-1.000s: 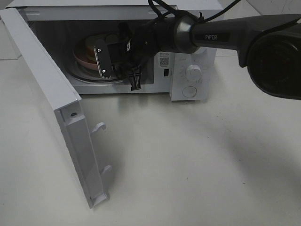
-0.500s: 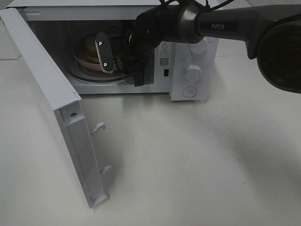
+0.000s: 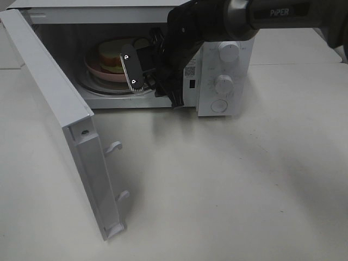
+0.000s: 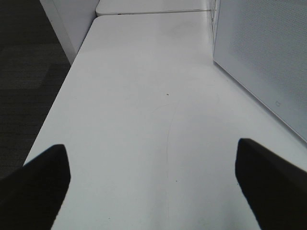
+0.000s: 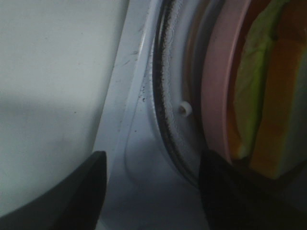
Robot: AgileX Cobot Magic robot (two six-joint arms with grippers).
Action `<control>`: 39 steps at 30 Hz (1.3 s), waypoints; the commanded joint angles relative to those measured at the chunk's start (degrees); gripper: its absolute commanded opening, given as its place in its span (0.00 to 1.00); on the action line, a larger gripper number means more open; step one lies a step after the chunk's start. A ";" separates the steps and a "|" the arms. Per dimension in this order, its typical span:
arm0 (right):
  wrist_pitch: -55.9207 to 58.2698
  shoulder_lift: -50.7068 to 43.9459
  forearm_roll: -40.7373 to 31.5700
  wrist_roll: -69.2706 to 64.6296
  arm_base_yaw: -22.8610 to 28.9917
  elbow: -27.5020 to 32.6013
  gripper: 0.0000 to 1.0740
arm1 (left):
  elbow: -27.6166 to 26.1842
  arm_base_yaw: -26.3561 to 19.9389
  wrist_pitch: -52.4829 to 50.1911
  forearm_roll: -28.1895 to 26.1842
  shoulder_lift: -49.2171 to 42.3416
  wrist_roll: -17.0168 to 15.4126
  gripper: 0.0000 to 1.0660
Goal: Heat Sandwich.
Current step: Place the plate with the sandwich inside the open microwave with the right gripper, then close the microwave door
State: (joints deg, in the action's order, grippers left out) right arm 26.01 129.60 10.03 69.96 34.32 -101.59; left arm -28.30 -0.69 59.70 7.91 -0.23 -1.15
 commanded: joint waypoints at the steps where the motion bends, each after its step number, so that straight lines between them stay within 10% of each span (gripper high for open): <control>1: 0.06 -2.06 -0.11 0.52 0.52 2.18 0.53 | 0.11 -0.06 -0.80 0.11 -0.57 -0.23 0.81; 24: 0.11 -23.03 0.00 -0.52 2.52 27.90 0.53 | 0.11 -0.06 -0.80 -0.06 -0.57 -0.06 0.81; 39: 2.75 -39.19 0.06 -24.92 2.52 43.03 0.53 | 0.11 -0.06 -0.80 -0.06 -0.57 -0.06 0.81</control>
State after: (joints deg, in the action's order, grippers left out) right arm 28.19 91.33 10.14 46.81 36.73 -58.90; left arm -28.30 -0.69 59.70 7.91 -0.23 -1.15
